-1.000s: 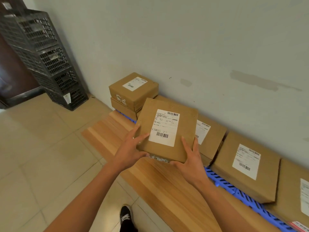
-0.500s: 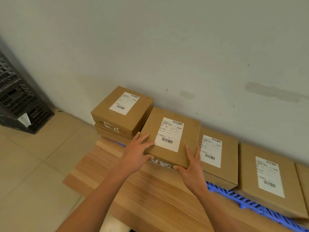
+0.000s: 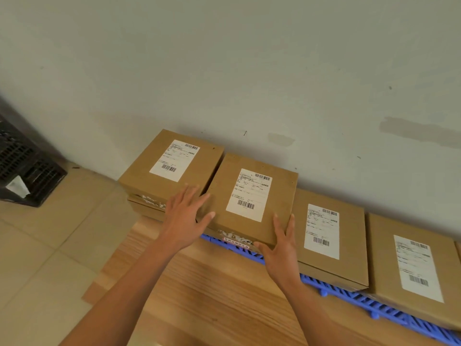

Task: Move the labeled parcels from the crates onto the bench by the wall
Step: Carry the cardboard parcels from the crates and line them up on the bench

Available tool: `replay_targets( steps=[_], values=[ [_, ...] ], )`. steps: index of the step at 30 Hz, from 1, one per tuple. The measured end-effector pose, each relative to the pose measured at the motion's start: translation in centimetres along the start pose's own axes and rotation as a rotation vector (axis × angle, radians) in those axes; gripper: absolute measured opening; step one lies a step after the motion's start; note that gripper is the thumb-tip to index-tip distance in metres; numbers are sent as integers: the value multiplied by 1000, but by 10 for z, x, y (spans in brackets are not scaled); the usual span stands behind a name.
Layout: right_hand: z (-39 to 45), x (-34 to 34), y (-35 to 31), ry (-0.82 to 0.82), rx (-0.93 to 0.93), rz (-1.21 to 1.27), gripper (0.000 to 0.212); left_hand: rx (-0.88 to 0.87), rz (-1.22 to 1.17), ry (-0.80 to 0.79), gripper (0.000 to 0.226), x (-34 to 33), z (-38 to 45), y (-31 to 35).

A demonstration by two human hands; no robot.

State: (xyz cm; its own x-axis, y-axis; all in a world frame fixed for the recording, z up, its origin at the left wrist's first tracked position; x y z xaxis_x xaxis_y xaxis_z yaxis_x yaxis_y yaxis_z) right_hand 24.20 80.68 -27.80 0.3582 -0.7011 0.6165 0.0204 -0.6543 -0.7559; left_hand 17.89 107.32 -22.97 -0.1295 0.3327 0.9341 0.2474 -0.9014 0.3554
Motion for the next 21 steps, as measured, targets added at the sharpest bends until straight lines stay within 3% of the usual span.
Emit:
replay_targets(
  steps=[4, 10, 17, 21],
  values=[
    [6, -6, -4, 3, 23, -38, 93, 12, 77, -92, 67, -16, -1, -12],
    [12, -4, -7, -26, 53, -106, 89, -18, 148, -81, 70, -22, -5, -9],
    [10, 0, -11, -44, 51, -255, 90, -29, 167, -100, 63, -18, -2, -5],
    [-2, 13, -19, -14, 77, -304, 76, -33, 149, -101, 58, -13, -6, 6]
  ],
)
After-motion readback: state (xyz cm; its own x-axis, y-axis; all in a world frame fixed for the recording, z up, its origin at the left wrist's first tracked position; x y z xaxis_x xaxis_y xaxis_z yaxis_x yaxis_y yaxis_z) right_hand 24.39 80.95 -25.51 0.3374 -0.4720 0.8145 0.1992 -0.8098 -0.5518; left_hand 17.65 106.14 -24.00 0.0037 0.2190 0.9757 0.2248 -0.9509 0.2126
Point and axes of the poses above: each hand's wrist, its own z-axis towards the middle knuckle, its own x-axis out of the back of the hand, y = z × x, the point moved 8 cm from there along z, towards the middle knuckle, and after that the axes turned 3 degrees about -x, right-handed, at the moved point
